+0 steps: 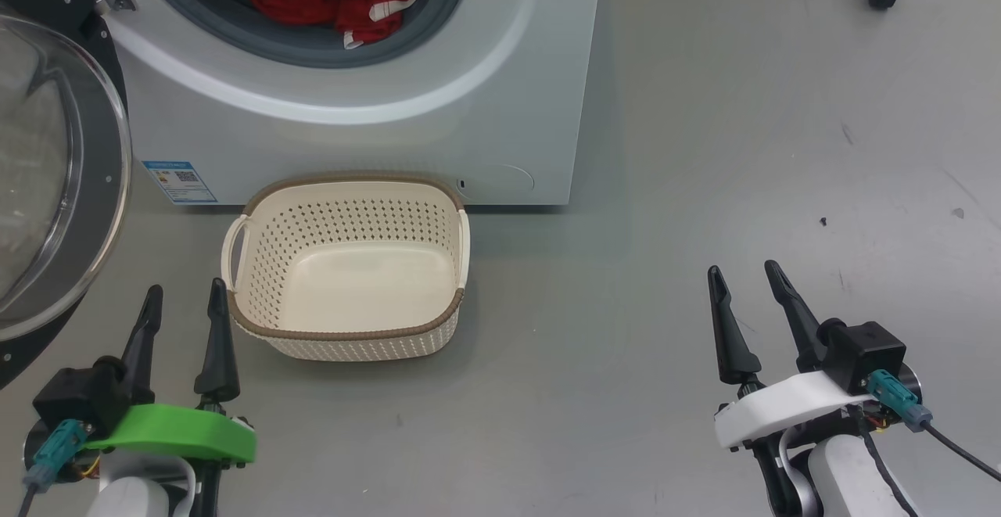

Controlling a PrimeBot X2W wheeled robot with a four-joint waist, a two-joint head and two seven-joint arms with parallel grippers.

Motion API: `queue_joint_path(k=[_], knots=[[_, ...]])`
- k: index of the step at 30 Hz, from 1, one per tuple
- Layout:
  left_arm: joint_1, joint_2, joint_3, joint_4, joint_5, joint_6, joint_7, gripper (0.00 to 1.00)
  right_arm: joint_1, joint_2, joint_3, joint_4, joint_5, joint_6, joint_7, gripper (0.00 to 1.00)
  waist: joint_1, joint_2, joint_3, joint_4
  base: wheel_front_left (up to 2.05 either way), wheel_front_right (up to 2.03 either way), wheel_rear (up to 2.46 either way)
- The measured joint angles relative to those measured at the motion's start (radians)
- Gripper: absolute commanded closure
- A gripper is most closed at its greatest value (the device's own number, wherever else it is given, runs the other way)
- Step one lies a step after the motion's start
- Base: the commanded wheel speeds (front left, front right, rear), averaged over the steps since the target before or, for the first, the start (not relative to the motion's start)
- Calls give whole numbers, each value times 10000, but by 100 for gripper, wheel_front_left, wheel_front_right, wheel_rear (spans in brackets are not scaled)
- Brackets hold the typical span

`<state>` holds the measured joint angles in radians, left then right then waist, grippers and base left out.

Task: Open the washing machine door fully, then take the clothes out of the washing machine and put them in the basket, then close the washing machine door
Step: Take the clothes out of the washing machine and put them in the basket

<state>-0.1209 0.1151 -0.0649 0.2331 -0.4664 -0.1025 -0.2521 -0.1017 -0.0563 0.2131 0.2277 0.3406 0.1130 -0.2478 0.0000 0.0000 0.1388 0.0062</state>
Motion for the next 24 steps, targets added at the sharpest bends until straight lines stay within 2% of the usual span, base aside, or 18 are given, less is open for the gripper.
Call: queue_joint_path(k=[12,24], knots=[[3,73,-98,-159,-4,-84,0,0,0,8,0,2,-2,0,0,0,0,0,54,-24,32,-32,0],[22,98,-128,-174,-63,-86,0,0,0,19,-15,2,-2,2,0,0,0,0,87,-10,82,-82,0]])
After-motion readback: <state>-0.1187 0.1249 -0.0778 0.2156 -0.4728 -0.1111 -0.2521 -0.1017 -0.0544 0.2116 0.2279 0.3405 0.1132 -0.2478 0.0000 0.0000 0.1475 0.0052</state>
